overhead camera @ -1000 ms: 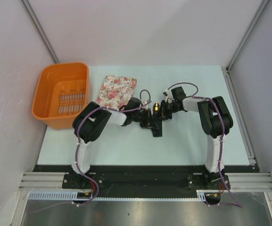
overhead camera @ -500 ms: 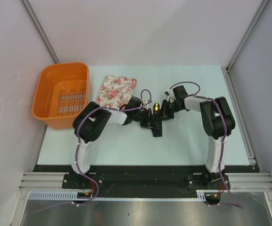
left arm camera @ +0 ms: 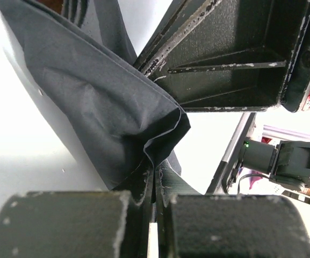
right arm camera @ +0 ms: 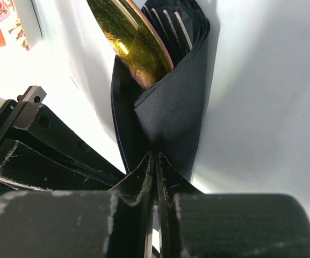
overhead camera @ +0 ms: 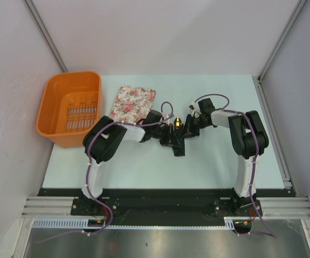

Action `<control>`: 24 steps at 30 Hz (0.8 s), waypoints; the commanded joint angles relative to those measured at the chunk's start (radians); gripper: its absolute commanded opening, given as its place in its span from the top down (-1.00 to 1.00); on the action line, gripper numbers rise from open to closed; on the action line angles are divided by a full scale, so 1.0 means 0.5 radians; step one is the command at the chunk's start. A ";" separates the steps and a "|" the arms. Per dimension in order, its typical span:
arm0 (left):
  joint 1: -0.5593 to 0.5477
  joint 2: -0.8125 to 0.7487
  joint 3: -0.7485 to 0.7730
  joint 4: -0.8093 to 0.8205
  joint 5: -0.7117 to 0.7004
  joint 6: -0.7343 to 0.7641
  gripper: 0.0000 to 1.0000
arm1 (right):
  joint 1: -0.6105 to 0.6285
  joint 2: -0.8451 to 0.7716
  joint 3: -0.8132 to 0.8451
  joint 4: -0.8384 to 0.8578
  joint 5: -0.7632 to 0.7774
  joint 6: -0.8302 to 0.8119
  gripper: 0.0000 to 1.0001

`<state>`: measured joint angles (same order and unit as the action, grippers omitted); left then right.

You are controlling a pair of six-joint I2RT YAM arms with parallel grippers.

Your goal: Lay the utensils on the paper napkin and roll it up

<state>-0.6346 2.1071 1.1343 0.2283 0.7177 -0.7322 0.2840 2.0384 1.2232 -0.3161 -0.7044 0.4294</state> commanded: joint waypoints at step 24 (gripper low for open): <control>-0.108 0.053 0.140 0.270 0.089 -0.140 1.00 | 0.027 0.102 -0.106 0.046 0.133 0.010 0.99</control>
<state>-0.6621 2.1044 1.1633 0.3046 0.7185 -0.7849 0.2825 2.0403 1.2037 -0.2779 -0.7116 0.4450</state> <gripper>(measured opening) 0.006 0.011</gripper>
